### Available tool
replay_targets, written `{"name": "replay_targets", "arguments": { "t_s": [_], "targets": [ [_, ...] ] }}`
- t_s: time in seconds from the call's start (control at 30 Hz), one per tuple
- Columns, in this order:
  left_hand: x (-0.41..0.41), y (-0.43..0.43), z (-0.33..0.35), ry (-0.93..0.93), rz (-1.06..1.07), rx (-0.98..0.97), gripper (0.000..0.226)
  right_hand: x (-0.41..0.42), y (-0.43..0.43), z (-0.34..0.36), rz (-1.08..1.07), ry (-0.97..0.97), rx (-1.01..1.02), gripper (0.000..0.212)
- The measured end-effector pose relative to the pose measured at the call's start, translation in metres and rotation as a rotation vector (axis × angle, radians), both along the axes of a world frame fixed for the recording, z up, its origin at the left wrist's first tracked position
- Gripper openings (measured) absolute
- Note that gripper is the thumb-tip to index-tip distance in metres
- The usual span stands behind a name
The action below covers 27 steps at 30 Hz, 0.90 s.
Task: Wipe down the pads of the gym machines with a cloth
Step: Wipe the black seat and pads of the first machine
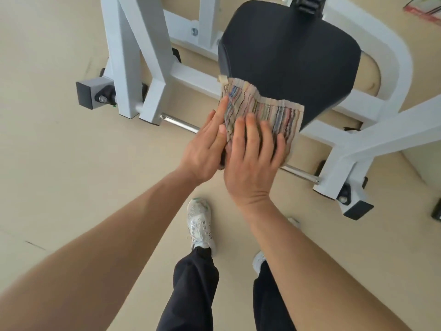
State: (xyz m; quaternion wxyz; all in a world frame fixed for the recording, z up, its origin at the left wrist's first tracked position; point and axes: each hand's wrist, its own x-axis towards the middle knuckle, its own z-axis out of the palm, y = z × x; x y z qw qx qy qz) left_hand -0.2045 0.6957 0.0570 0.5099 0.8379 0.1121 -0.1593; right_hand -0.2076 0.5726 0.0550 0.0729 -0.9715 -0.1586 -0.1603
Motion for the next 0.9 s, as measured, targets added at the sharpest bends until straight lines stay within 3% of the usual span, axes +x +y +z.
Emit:
{"name": "replay_targets", "arguments": {
  "t_s": [0.1, 0.2, 0.3, 0.37, 0.43, 0.53, 0.67, 0.8, 0.9],
  "targets": [
    [0.008, -0.007, 0.0, -0.006, 0.023, 0.052, 0.05, 0.0, 0.006, -0.001, 0.092, -0.035, -0.011, 0.04],
    [-0.008, -0.03, 0.012, 0.024, 0.128, 0.027, 0.05, 0.012, -0.037, -0.008, 0.4, -0.135, -0.025, 0.048],
    [-0.038, -0.056, 0.013, -0.048, 0.028, 0.306, 0.057, 0.044, -0.093, -0.017, 0.683, -0.17, -0.036, 0.055],
    [-0.045, -0.066, 0.013, -0.133, -0.038, 0.508, 0.06, 0.068, -0.117, -0.017, 0.715, -0.083, -0.05, 0.061],
    [-0.04, -0.066, 0.014, -0.264, -0.155, 0.656, 0.057, 0.072, -0.126, -0.017, 0.618, 0.047, -0.012, 0.065],
    [-0.024, -0.042, 0.018, -0.395, -0.324, 0.715, 0.056, 0.033, -0.111, -0.018, 0.321, 0.252, 0.209, 0.061],
    [0.013, -0.013, 0.034, -0.374, -0.601, 0.714, 0.059, -0.028, -0.039, 0.005, -0.176, 0.509, 0.792, 0.069],
    [0.057, -0.012, 0.048, -0.255, -0.866, 0.78, 0.062, -0.018, 0.007, 0.025, -0.539, 0.501, 1.26, 0.064],
    [0.088, -0.031, 0.05, -0.2, -0.983, 0.793, 0.063, 0.021, -0.01, 0.015, -0.598, 0.492, 1.512, 0.063]
  ]
}}
